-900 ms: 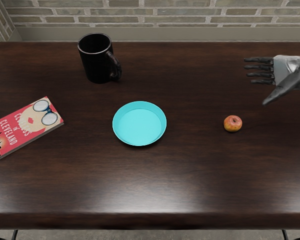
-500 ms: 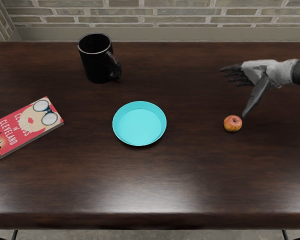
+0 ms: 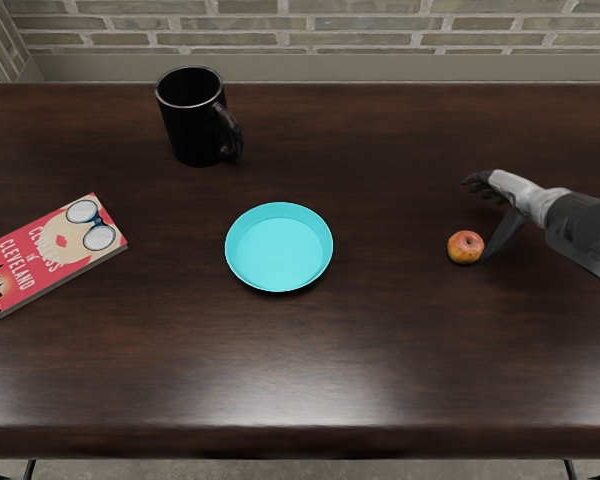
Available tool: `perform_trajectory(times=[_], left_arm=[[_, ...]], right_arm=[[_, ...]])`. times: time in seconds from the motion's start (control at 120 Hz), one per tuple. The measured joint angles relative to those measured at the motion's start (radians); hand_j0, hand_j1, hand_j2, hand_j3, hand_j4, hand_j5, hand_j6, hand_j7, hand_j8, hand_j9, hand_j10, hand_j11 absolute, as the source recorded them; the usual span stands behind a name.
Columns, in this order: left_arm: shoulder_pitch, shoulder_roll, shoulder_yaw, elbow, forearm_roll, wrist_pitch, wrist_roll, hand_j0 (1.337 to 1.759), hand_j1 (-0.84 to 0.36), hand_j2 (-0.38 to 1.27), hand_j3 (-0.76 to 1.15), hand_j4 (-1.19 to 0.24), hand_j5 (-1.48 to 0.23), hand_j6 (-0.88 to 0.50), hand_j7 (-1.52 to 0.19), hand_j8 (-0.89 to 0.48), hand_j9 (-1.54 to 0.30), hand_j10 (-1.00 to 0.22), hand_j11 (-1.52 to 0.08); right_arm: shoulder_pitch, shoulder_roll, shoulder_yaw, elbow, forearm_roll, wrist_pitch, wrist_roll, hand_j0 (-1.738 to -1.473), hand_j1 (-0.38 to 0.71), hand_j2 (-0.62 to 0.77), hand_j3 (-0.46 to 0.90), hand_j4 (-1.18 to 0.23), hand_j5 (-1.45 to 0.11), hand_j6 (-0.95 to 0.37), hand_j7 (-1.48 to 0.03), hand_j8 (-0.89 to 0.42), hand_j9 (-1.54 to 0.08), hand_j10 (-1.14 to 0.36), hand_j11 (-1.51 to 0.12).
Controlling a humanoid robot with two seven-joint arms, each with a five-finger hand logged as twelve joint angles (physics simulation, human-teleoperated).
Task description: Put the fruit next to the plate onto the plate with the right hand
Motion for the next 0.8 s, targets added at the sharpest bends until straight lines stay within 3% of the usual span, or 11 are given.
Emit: perform_trajectory(times=[0.533, 0.708, 0.8], left_arm=[[0.0, 0.0, 0.0, 0.0, 0.0, 0.0, 0.0, 1.658, 0.07, 0.05, 0.0, -0.23, -0.3, -0.23, -0.3, -0.23, -0.3, -0.23, -0.3], [-0.001, 0.0, 0.0, 0.0, 0.0, 0.0, 0.0, 1.658, 0.07, 0.05, 0.0, -0.23, -0.3, -0.23, -0.3, -0.23, -0.3, -0.23, -0.3], [0.0, 0.0, 0.0, 0.0, 0.0, 0.0, 0.0, 1.658, 0.07, 0.05, 0.0, -0.23, -0.3, -0.23, -0.3, -0.23, -0.3, -0.23, -0.3]], right_arm=[[-0.04, 0.008, -0.029, 0.11, -0.04, -0.066, -0.004, -1.658, 0.21, -0.07, 0.0, -0.46, -0.6, -0.47, -0.6, -0.47, -0.6, -0.46, -0.6], [-0.045, 0.007, -0.034, 0.119, -0.046, -0.064, -0.005, -1.655, 0.29, -0.04, 0.0, -0.56, -0.65, -0.46, -0.69, -0.4, -0.68, -0.55, -0.67], [-0.046, 0.009, -0.035, 0.12, -0.051, -0.066, -0.005, -1.653, 0.31, 0.04, 0.0, -0.61, -0.63, -0.46, -0.71, -0.39, -0.68, -0.55, -0.68]])
